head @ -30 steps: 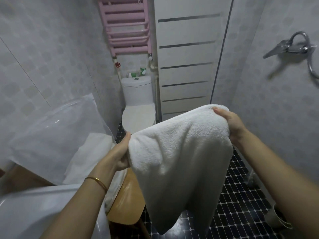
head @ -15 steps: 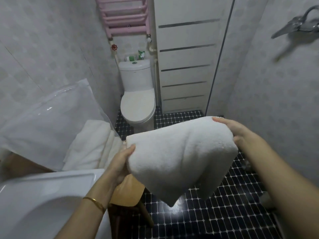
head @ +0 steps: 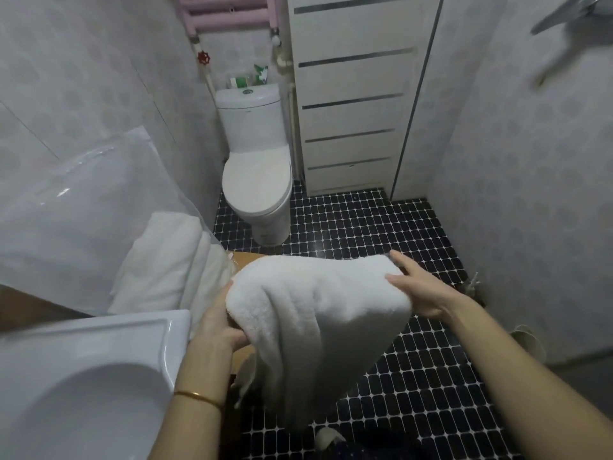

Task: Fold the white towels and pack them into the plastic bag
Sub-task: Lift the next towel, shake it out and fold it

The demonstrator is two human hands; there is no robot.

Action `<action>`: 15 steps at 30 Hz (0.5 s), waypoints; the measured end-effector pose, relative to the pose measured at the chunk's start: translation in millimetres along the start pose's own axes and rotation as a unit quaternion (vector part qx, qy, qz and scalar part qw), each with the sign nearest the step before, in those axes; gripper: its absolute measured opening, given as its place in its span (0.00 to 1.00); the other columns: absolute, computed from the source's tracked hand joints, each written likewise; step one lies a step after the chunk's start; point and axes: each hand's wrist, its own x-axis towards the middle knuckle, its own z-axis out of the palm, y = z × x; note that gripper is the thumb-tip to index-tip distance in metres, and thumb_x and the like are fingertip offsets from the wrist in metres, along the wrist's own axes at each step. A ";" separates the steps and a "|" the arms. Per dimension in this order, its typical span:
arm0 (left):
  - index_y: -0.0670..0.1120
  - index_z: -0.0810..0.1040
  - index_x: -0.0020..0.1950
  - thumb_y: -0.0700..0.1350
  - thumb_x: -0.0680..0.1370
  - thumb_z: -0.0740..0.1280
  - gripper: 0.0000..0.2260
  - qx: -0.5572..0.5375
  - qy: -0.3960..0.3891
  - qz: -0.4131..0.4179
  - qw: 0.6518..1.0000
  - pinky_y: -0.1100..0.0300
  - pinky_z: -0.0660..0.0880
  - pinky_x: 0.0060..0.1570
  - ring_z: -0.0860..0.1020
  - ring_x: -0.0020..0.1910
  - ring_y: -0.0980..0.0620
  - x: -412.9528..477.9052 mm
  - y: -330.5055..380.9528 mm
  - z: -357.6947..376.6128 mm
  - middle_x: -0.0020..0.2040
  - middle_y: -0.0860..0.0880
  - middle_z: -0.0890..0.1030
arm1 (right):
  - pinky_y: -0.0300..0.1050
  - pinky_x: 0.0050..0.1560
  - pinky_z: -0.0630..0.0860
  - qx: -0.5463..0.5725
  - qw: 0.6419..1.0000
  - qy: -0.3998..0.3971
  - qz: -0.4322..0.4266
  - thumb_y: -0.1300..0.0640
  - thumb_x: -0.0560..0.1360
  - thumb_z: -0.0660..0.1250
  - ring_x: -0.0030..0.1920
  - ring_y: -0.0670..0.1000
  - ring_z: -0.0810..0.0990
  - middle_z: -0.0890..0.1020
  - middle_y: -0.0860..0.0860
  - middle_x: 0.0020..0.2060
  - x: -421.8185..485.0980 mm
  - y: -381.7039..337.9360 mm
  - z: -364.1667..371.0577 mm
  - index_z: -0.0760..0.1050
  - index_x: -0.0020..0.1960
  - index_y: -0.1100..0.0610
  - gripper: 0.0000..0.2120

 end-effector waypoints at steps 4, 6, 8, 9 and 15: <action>0.40 0.69 0.70 0.47 0.71 0.72 0.29 0.007 -0.014 0.068 0.998 0.45 0.80 0.42 0.80 0.54 0.40 0.1 12.5 -27.4 0.64 0.40 0.76 | 0.49 0.37 0.77 -0.122 0.975 0.180 -0.039 0.59 0.79 0.62 0.49 0.55 0.77 0.64 0.58 0.69 4.0 -11.0 21.3 0.61 0.71 0.45 0.24; 0.47 0.57 0.76 0.38 0.73 0.72 0.36 0.131 0.093 0.174 0.972 0.46 0.80 0.44 0.78 0.54 0.42 8.8 4.9 -38.4 0.66 0.43 0.70 | 0.49 0.46 0.75 -0.239 0.943 0.219 -0.080 0.56 0.78 0.62 0.53 0.55 0.75 0.69 0.56 0.64 4.1 -16.5 25.9 0.67 0.65 0.46 0.17; 0.54 0.55 0.75 0.39 0.75 0.70 0.35 0.290 0.162 0.254 0.908 0.46 0.76 0.55 0.75 0.57 0.43 12.4 -3.4 -38.3 0.66 0.44 0.68 | 0.45 0.46 0.71 -0.291 0.919 0.232 -0.130 0.55 0.77 0.61 0.53 0.52 0.75 0.75 0.53 0.58 0.1 -24.5 29.6 0.72 0.56 0.47 0.09; 0.54 0.56 0.74 0.41 0.75 0.68 0.32 0.343 0.170 0.277 0.881 0.48 0.74 0.58 0.73 0.57 0.44 13.7 -5.9 -36.2 0.65 0.45 0.68 | 0.41 0.45 0.70 -0.302 0.915 0.218 -0.152 0.55 0.77 0.62 0.52 0.49 0.75 0.77 0.51 0.56 -3.0 -28.8 30.7 0.75 0.53 0.49 0.07; 0.54 0.61 0.66 0.47 0.78 0.61 0.17 0.479 0.179 0.314 0.800 0.56 0.66 0.48 0.70 0.48 0.47 23.4 7.5 -24.5 0.54 0.48 0.69 | 0.43 0.67 0.65 -0.496 0.859 0.009 -0.131 0.51 0.66 0.77 0.66 0.47 0.61 0.58 0.46 0.68 -25.1 -41.3 17.4 0.69 0.68 0.54 0.34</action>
